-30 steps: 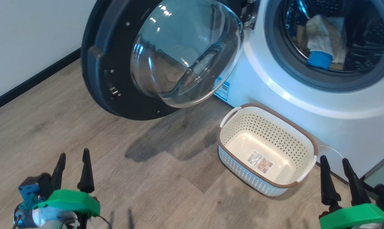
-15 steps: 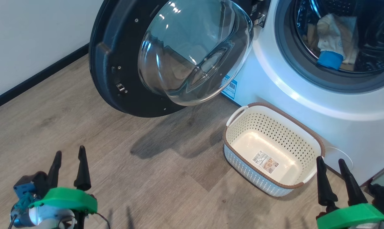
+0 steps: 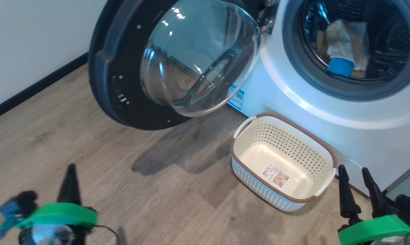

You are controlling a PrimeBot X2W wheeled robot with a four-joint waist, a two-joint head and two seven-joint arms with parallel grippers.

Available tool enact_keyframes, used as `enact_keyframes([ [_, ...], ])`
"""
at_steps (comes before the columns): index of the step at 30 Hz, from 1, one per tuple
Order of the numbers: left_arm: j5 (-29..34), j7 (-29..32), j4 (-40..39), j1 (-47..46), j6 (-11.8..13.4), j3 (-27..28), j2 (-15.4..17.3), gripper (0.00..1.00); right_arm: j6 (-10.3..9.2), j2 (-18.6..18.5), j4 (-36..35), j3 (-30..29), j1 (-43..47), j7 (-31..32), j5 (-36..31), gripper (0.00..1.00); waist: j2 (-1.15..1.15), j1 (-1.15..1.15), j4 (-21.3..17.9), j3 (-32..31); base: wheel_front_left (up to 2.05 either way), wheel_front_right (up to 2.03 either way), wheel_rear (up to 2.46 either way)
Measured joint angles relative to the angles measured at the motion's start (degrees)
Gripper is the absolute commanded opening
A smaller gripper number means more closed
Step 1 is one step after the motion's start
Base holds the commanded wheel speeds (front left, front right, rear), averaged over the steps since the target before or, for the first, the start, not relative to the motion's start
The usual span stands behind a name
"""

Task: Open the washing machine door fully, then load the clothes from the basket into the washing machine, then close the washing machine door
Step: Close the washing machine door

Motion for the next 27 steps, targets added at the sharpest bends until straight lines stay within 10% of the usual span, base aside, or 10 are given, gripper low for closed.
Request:
enact_keyframes([
  [13, -36.86, 8.10, 5.30, -9.40, 0.00, 2.89, 16.29, 0.00, -0.01, -0.15, 0.01, 0.21, 0.30, 0.00, 0.00, 1.00, 0.00, 0.00, -4.85, 0.07, 0.00, 0.00, 0.00],
  [27, -55.80, 23.60, 22.91, -26.95, 0.01, 8.94, 26.57, 0.00, 0.00, -1.69, -0.16, 0.42, 0.51, 0.00, 0.00, 1.00, 0.00, 0.00, -6.47, 1.64, 0.00, 0.00, 0.00],
])
